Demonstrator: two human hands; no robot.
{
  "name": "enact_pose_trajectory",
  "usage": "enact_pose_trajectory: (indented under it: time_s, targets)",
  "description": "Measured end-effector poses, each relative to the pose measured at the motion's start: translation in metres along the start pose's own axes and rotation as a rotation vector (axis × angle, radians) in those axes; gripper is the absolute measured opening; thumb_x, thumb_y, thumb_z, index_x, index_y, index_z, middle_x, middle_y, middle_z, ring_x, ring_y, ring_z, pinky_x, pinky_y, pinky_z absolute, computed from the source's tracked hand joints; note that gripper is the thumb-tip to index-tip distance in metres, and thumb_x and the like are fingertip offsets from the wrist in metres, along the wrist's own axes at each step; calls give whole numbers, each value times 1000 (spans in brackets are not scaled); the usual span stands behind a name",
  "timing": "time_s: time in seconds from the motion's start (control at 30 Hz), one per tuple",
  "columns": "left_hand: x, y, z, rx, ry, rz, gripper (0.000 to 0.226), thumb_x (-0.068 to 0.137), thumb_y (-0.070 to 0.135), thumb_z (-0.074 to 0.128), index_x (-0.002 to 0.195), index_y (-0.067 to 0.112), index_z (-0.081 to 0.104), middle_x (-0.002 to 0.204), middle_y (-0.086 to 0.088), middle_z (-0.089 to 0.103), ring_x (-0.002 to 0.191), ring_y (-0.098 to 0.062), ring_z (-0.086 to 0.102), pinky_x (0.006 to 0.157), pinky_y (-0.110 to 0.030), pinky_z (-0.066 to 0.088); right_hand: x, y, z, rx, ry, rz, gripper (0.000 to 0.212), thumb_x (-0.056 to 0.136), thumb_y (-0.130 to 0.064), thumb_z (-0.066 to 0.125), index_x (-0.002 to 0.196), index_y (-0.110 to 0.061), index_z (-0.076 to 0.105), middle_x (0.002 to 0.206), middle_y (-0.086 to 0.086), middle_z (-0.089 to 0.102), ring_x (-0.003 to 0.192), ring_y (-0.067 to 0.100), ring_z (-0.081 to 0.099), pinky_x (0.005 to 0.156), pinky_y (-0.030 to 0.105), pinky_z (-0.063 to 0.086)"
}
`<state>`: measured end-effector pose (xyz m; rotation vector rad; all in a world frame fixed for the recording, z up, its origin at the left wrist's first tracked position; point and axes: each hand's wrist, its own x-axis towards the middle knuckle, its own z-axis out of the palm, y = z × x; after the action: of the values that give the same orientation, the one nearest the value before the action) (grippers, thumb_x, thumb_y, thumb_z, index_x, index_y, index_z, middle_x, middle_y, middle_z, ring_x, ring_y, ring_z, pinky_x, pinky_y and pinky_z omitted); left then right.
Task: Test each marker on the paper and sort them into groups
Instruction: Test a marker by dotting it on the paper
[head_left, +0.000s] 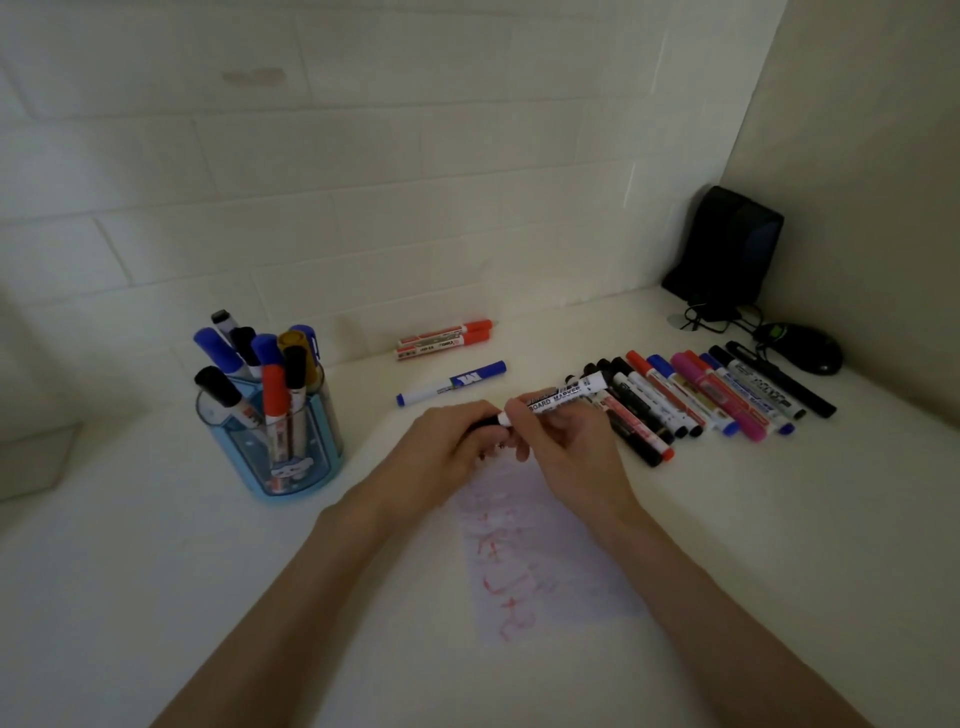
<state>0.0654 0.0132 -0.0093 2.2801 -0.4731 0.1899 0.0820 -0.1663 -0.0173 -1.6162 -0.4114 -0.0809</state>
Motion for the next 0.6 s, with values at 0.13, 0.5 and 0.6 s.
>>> enact_pose_trajectory:
  time_s: [0.13, 0.5, 0.6]
  targets:
    - [-2, 0, 2, -29, -22, 27, 21, 105, 16, 49, 93, 20, 65, 82, 3, 67, 74, -15, 60, 72, -34, 49, 1, -2, 1, -9, -12, 44, 24, 104, -20, 63, 90, -5, 76, 71, 6, 72, 66, 11, 65, 66, 24, 51]
    - [-3, 0, -14, -526, -288, -36, 32, 108, 22, 40, 96, 12, 68, 64, 12, 43, 56, -7, 30, 53, -18, 27, -1, -11, -2, 39, -117, 18, 27, 106, -18, 61, 86, -2, 72, 69, 1, 66, 65, 5, 59, 64, 17, 47]
    - [-4, 3, -9, -474, -221, -78, 29, 108, 22, 42, 95, 11, 66, 66, 13, 48, 59, -7, 38, 57, -19, 36, -2, -10, 1, 33, -71, 21, 22, 103, -15, 65, 90, 0, 74, 70, -2, 71, 65, 3, 64, 64, 14, 48]
